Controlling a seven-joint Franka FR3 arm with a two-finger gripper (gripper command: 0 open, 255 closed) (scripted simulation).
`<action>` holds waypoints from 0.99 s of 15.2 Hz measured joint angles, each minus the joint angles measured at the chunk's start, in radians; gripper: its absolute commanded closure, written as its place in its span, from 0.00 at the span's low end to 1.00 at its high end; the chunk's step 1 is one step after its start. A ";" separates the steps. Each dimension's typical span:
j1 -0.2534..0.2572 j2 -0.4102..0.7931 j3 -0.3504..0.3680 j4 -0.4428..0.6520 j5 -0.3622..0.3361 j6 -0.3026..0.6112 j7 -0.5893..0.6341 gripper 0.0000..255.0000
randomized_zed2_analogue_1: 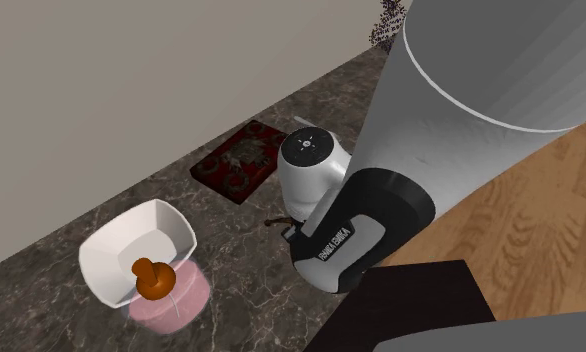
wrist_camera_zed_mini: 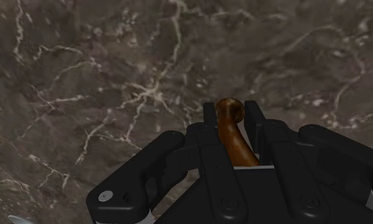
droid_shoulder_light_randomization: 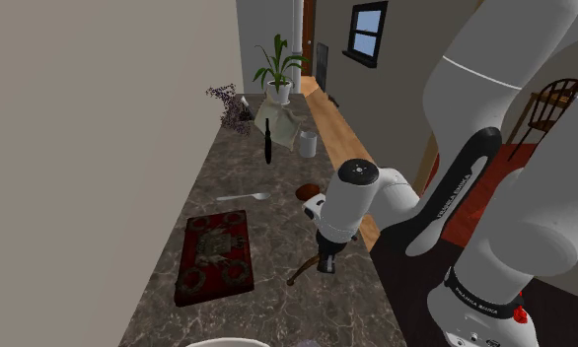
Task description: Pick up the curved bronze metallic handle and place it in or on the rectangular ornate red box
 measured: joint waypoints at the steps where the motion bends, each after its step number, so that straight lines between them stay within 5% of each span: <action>1: 0.000 0.000 0.000 0.000 0.000 0.000 0.000 1.00; 5: 0.016 -0.011 -0.008 -0.003 0.027 -0.006 -0.021 1.00; 9: 0.140 -0.097 -0.086 -0.022 0.218 -0.068 -0.169 1.00; 15: 0.263 -0.225 -0.165 -0.024 0.364 -0.194 -0.279 1.00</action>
